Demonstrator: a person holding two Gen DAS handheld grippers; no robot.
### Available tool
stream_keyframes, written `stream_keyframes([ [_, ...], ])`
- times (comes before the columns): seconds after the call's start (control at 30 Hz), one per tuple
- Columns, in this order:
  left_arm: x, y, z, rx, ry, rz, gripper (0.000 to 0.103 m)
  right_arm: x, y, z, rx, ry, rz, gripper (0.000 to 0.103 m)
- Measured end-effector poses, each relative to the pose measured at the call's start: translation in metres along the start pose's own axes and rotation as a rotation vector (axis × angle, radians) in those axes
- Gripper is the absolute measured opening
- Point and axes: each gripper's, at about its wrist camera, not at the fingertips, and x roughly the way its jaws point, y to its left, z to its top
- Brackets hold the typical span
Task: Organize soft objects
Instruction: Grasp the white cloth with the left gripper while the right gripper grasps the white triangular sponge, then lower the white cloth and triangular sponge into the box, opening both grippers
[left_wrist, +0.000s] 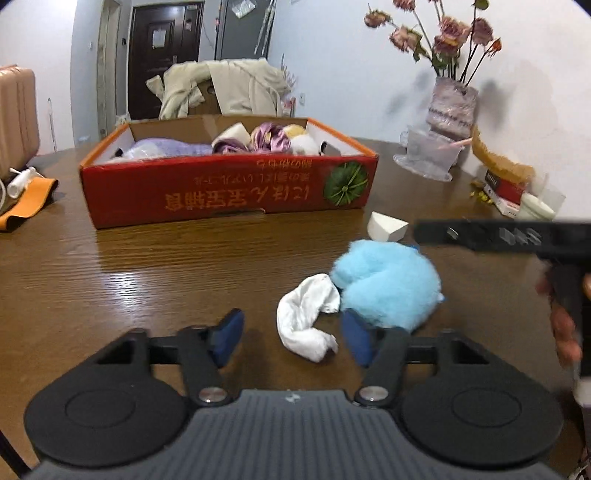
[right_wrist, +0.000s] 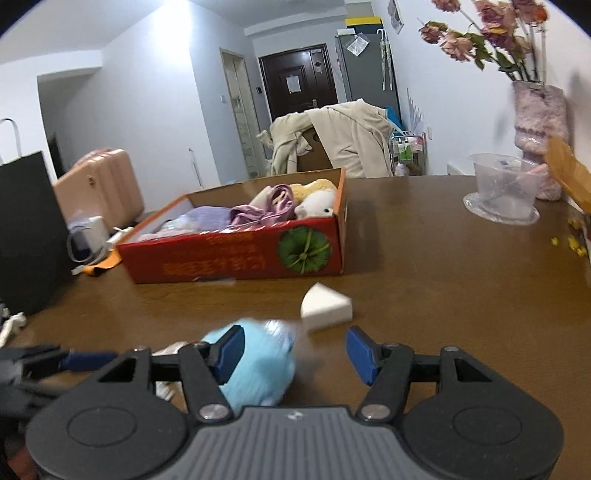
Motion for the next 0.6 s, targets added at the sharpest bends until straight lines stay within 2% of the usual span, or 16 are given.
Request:
stream_keyframes([
  [0.03, 0.005, 0.002, 0.001, 0.004, 0.007, -0.012, 0.040, 0.012, 0.000, 0.006, -0.011, 0.009, -0.018, 0.060],
  [0.07, 0.009, 0.003, 0.002, 0.008, 0.015, -0.025, 0.026, 0.021, 0.000, 0.011, -0.023, 0.016, -0.036, 0.060],
  [0.1, 0.013, 0.004, 0.003, 0.014, 0.022, -0.034, 0.022, 0.033, -0.001, 0.014, -0.034, 0.031, -0.060, 0.060],
  [0.13, 0.014, 0.005, 0.003, 0.014, 0.018, -0.030, 0.021, 0.043, -0.002, 0.016, -0.038, 0.052, -0.079, 0.059],
  [0.23, 0.013, 0.012, 0.007, -0.007, 0.000, -0.025, 0.019, 0.061, -0.001, 0.015, -0.067, 0.079, -0.091, 0.042],
  [0.3, 0.011, 0.017, 0.011, -0.020, -0.020, -0.030, 0.018, 0.063, 0.003, 0.011, -0.092, 0.080, -0.091, 0.036],
  [0.5, 0.004, 0.024, 0.018, -0.023, -0.051, -0.038, 0.018, 0.055, 0.006, 0.012, -0.095, 0.058, -0.088, 0.029],
  [0.6, -0.015, 0.036, 0.031, -0.024, -0.113, -0.064, 0.018, 0.029, 0.013, 0.021, -0.082, -0.003, -0.018, 0.029],
])
